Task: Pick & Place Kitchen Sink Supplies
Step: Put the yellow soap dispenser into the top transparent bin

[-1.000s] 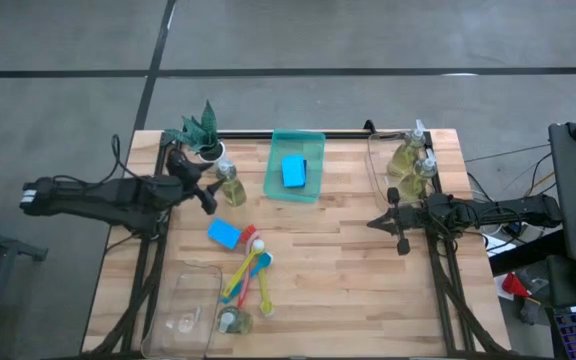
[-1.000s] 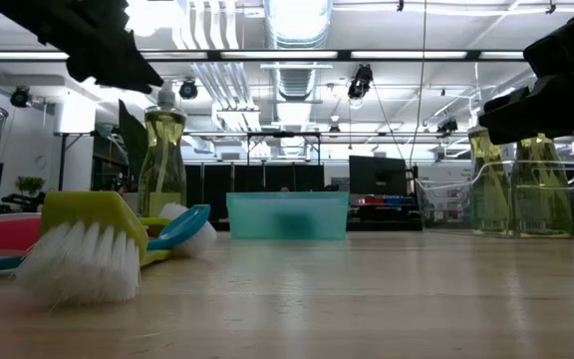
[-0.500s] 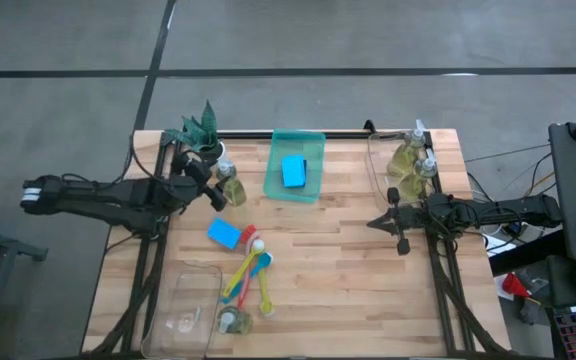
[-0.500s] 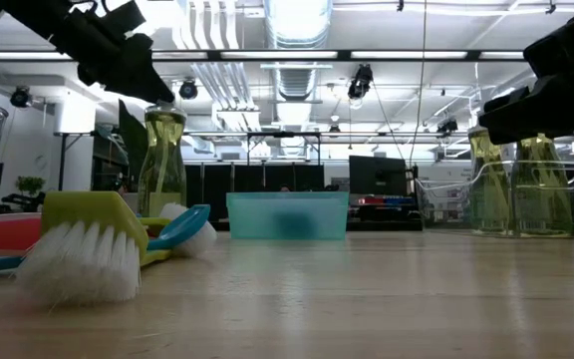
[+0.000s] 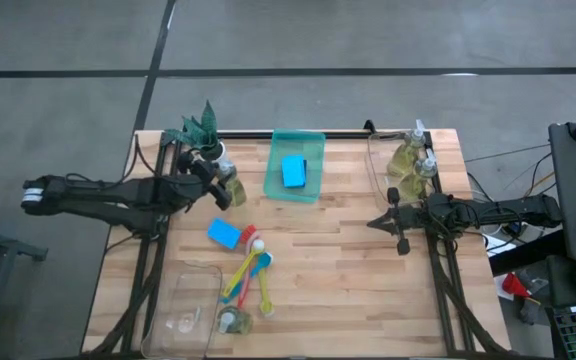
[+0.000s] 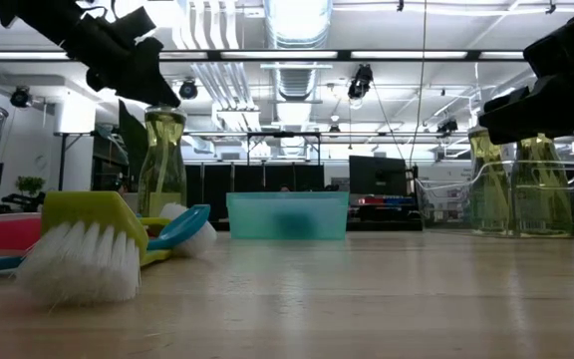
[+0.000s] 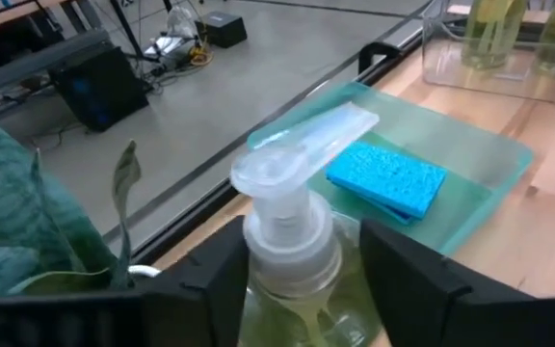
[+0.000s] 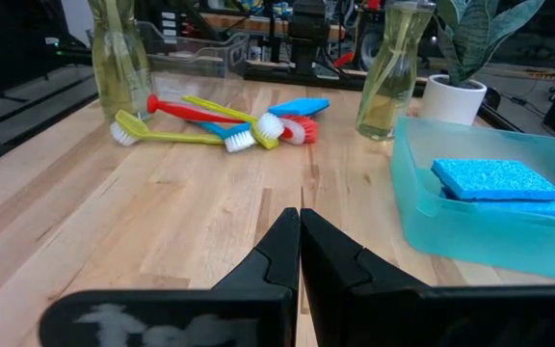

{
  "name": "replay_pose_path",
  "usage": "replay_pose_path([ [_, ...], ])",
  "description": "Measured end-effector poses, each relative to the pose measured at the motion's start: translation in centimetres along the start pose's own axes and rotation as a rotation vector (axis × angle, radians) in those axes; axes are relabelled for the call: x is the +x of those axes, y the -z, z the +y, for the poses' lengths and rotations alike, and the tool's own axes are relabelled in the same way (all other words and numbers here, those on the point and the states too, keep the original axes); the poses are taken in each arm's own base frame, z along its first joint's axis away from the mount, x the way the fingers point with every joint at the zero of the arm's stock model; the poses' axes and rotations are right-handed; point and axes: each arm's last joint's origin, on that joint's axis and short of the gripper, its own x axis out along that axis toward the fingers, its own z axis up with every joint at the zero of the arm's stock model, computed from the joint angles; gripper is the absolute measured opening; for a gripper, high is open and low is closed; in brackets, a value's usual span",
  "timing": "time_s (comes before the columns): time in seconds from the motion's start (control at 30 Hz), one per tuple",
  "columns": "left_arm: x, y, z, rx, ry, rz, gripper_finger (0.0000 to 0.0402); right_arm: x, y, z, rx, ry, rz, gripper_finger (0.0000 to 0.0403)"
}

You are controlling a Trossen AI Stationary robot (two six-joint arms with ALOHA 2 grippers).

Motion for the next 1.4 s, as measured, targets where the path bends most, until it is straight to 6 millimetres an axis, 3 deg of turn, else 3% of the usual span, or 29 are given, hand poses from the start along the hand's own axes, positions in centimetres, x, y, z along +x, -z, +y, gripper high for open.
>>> replay_pose_path([
  [0.2, 0.1, -0.2, -0.1, -0.021, 0.002, -0.014, 0.0098, 0.0, 0.0, 0.0, 0.0, 0.0, 0.0, 0.0008],
  [0.57, 0.0, -0.8, -0.1, -0.075, 0.039, -0.034, 0.0098, 0.0, 0.0, 0.0, 0.0, 0.0, 0.0, 0.0008],
  [1.1, -2.0, -6.6, -0.4, -0.243, 0.335, -0.121, 0.0098, 0.0, 0.0, 0.0, 0.0, 0.0, 0.0, 0.0008],
  [1.4, -0.6, -8.6, -2.8, -0.293, 0.54, -0.17, 0.0098, 0.0, 0.0, 0.0, -0.054, 0.0, 0.0, 0.0008],
])
